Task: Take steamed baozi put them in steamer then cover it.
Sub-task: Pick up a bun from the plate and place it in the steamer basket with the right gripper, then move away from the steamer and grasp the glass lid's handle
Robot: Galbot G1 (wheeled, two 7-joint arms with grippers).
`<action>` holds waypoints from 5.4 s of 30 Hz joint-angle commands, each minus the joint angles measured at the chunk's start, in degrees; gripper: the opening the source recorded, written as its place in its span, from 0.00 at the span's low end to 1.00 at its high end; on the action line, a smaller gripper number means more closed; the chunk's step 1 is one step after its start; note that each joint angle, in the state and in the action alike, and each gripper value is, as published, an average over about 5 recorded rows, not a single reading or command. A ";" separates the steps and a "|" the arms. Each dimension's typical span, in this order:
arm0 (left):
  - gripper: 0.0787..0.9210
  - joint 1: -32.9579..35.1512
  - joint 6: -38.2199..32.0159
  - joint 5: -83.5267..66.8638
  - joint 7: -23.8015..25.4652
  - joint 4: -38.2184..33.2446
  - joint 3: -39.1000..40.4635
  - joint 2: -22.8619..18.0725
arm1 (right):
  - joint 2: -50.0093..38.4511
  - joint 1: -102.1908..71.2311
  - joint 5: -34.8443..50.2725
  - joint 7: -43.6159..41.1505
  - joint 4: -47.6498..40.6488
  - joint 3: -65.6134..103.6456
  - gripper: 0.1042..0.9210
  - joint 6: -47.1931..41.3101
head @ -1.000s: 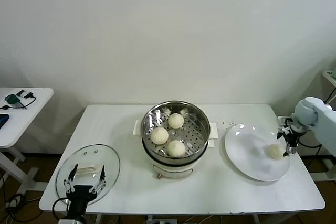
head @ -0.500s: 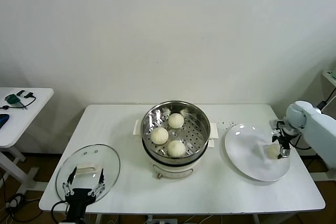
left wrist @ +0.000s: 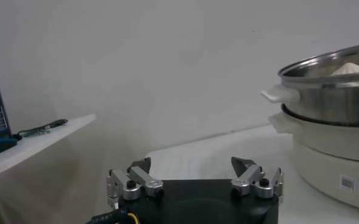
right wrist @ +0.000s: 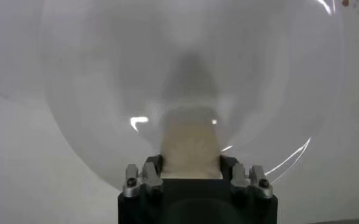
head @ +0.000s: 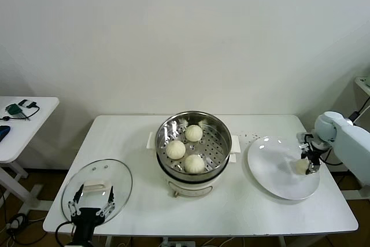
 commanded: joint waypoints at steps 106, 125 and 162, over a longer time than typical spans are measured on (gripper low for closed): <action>0.88 -4.92 -1.26 2.24 0.10 0.54 0.34 2.78 | -15.24 7.39 63.67 49.61 37.38 -7.11 0.88 12.40; 0.88 -7.11 3.04 44.28 2.50 -2.33 -4.99 3.22 | 1.42 -58.62 54.22 56.04 48.43 61.88 0.88 8.35; 0.88 -12.99 9.51 77.15 -2.24 19.47 -1.63 3.44 | 16.16 -70.32 44.67 53.68 48.54 76.56 0.88 5.19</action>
